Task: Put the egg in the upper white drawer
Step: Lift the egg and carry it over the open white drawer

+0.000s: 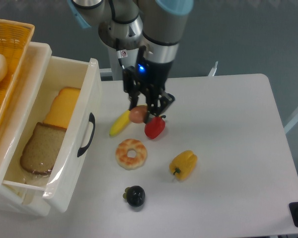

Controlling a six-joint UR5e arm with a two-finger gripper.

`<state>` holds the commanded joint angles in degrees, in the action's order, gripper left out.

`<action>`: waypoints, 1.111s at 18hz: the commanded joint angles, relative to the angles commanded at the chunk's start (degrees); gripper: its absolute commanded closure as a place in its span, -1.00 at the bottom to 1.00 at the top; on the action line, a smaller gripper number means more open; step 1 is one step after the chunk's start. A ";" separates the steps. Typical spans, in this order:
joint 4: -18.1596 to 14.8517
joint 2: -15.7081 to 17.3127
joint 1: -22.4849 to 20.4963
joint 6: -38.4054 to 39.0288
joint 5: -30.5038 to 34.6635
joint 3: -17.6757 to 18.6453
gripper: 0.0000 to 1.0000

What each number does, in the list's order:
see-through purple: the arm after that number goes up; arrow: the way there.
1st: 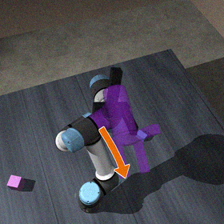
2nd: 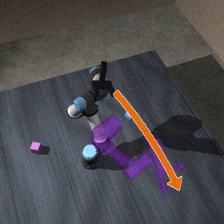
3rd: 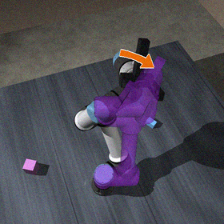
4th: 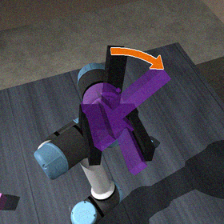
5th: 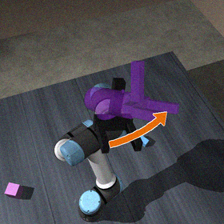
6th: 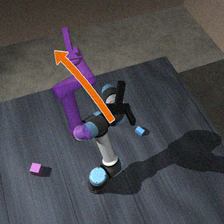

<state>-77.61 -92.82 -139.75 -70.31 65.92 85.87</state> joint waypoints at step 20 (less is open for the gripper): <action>-0.09 2.30 11.87 -2.37 0.97 3.78 0.70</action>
<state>-77.70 -90.53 -127.88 -72.69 66.88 89.65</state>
